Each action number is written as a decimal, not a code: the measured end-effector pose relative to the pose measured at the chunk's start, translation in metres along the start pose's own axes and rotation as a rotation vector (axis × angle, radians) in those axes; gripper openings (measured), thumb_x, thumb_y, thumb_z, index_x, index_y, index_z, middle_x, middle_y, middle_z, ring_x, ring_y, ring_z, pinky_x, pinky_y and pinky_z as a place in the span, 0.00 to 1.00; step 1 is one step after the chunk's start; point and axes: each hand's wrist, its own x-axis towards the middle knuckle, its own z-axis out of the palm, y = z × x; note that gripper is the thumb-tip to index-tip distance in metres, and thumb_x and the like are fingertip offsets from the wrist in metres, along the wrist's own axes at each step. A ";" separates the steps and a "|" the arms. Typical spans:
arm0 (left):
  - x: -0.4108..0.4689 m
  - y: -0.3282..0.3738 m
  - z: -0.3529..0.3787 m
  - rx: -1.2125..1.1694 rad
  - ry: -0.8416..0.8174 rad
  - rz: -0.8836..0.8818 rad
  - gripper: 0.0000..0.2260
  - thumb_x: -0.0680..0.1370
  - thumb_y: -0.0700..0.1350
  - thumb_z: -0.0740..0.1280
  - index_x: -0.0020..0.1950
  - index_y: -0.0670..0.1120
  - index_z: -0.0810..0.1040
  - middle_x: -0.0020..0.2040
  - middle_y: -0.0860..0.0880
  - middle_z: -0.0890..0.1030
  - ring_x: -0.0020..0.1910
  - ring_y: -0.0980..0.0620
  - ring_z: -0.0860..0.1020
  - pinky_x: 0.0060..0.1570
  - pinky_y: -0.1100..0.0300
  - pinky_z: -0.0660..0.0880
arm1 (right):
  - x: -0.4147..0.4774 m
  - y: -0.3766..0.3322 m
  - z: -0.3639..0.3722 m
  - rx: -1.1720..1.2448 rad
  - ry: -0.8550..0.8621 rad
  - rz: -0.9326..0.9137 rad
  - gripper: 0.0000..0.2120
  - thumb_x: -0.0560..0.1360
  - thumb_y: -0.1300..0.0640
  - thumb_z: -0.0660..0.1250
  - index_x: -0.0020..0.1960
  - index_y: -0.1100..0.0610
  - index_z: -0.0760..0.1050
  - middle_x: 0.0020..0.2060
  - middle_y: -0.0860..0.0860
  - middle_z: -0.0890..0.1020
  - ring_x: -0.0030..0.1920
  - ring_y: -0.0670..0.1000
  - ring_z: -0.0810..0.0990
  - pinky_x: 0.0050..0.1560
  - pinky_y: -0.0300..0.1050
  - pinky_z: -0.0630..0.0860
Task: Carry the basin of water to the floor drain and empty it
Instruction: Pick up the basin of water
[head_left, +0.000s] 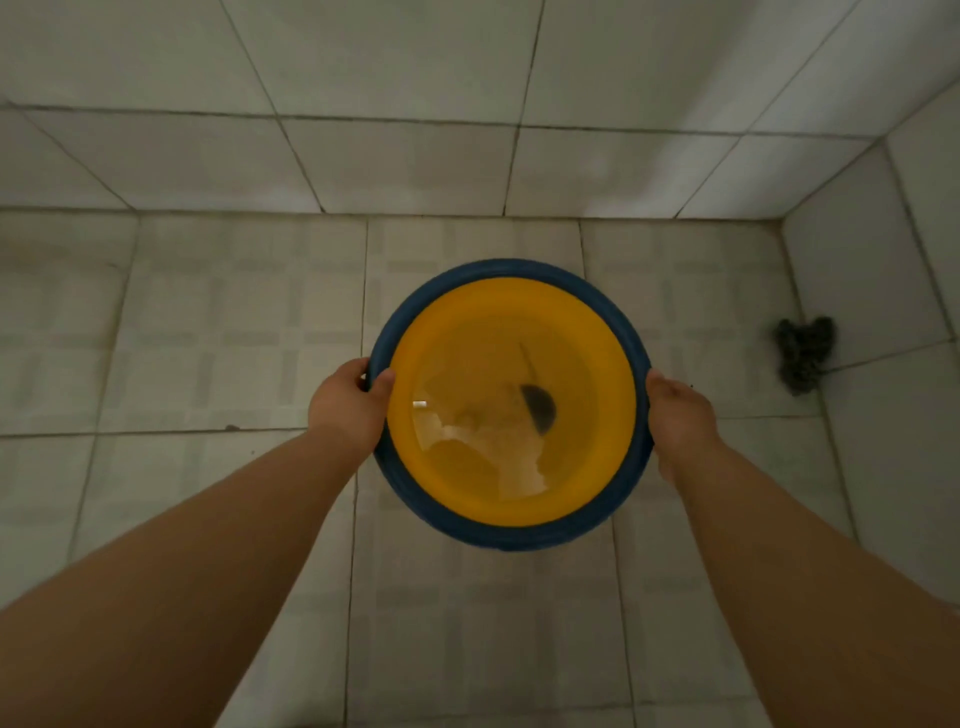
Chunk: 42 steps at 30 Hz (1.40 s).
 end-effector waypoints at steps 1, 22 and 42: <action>0.000 0.000 0.000 0.003 0.002 0.003 0.19 0.79 0.51 0.58 0.67 0.44 0.70 0.60 0.40 0.78 0.57 0.41 0.77 0.53 0.52 0.73 | 0.000 -0.001 -0.001 0.016 -0.014 0.005 0.25 0.80 0.48 0.53 0.59 0.69 0.74 0.56 0.63 0.79 0.54 0.59 0.77 0.59 0.53 0.73; -0.049 0.060 -0.065 -0.131 0.110 0.042 0.14 0.80 0.48 0.57 0.58 0.41 0.77 0.44 0.44 0.77 0.46 0.44 0.76 0.49 0.52 0.73 | -0.070 -0.075 -0.044 0.205 -0.002 -0.013 0.24 0.77 0.45 0.59 0.49 0.68 0.76 0.51 0.67 0.80 0.46 0.59 0.79 0.55 0.61 0.77; -0.201 0.212 -0.271 -0.198 0.187 -0.057 0.15 0.79 0.48 0.58 0.58 0.41 0.77 0.39 0.47 0.77 0.45 0.44 0.75 0.49 0.51 0.73 | -0.267 -0.278 -0.162 0.166 -0.092 -0.049 0.19 0.78 0.47 0.60 0.36 0.59 0.73 0.35 0.56 0.78 0.38 0.55 0.76 0.45 0.50 0.75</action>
